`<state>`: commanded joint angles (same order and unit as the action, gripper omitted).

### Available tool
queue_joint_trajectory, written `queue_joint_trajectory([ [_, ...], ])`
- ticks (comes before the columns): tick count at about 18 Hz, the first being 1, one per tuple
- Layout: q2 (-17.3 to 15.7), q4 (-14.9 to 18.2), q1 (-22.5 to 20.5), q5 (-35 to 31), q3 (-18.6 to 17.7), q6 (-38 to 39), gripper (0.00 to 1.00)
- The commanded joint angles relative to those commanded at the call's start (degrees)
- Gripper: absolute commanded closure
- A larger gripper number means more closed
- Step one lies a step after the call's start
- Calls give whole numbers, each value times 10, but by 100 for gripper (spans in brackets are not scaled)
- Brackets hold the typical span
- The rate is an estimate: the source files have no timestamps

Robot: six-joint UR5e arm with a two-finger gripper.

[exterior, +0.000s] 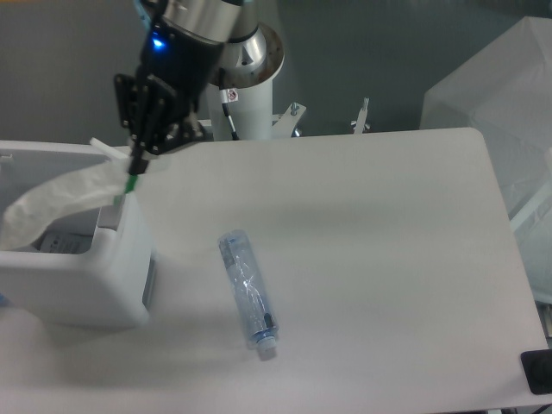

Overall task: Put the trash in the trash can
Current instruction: 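Open the gripper to drop the packet into the bin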

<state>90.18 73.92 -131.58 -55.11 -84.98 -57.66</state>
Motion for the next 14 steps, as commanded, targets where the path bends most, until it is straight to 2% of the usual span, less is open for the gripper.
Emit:
queue_joint_trajectory([
  [3,-1,-4,13,-2,-10,0,100],
  [4,0,-5,15,-1,-12,-1,96],
  [7,1,-9,33,-1,-22,-6,77],
  [8,1,-9,33,-1,-24,-7,65],
  [10,1,-11,33,-2,-25,-8,23],
  [13,0,-23,33,-2,-26,-8,0],
  [14,-1,-23,33,-2,-26,-7,0],
])
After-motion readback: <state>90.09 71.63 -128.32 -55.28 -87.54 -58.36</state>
